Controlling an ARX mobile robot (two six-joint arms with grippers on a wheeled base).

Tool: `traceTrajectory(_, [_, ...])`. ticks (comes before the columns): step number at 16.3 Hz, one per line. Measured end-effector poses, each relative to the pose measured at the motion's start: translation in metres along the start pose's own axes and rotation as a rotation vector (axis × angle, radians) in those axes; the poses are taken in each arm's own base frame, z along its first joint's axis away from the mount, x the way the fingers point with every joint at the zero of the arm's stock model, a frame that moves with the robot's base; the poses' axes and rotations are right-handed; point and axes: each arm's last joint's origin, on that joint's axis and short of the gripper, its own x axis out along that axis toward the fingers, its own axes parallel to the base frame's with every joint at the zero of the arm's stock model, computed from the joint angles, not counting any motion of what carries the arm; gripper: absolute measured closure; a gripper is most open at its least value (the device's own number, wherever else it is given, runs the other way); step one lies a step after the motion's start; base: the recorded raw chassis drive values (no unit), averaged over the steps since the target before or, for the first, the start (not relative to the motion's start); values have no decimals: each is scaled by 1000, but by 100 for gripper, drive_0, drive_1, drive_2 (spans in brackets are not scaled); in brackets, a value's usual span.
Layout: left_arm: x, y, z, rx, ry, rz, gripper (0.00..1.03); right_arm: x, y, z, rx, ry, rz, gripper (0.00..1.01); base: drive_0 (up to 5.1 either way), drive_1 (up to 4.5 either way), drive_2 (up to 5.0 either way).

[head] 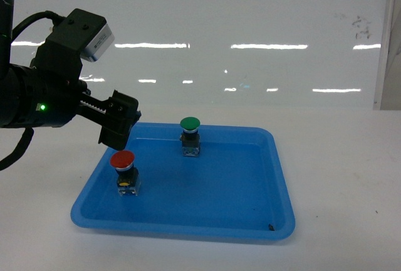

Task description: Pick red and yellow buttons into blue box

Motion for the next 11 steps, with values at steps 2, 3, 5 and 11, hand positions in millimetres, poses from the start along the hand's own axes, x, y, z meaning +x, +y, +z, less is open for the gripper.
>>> traceTrajectory(2, [1, -1, 0, 0, 2, 2, 5, 0, 0, 0, 0, 0, 0, 75, 0, 0, 0])
traceTrajectory(3, [5, -3, -1, -1, 6, 3, 5, 0, 0, 0, 0, 0, 0, 75, 0, 0, 0])
traceTrajectory(5, [20, -14, -8, -6, 49, -24, 5, 0, 0, 0, 0, 0, 0, 75, 0, 0, 0])
traceTrajectory(11, [63, -22, -15, 2, 121, 17, 5, 0, 0, 0, 0, 0, 0, 75, 0, 0, 0])
